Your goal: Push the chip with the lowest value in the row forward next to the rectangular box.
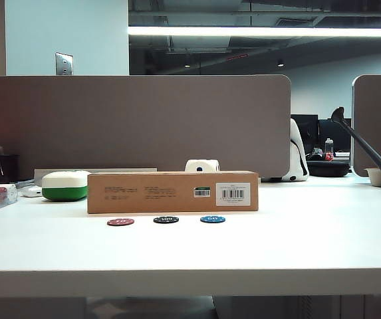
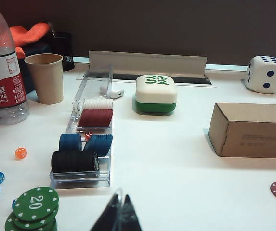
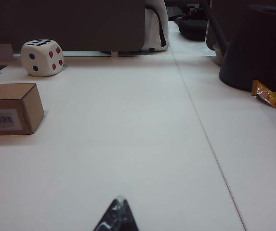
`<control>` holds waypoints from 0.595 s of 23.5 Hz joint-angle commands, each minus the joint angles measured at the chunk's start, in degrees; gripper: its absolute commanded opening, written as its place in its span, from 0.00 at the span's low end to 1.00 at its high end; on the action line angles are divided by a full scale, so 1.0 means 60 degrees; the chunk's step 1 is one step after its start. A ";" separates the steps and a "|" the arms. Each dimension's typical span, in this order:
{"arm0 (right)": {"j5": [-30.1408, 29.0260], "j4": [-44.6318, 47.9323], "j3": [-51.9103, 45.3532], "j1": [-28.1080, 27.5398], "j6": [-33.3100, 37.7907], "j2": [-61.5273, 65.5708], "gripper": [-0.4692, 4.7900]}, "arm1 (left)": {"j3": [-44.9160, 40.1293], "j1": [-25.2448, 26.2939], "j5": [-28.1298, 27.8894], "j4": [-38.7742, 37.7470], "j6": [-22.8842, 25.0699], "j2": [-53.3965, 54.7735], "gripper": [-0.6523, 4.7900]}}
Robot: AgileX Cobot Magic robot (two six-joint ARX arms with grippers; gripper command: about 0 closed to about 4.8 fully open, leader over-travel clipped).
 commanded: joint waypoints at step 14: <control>-0.0047 0.0164 -0.0044 0.0007 0.1078 -0.0007 0.08 | 0.0594 -0.1202 0.0007 0.0131 0.0007 0.0022 0.11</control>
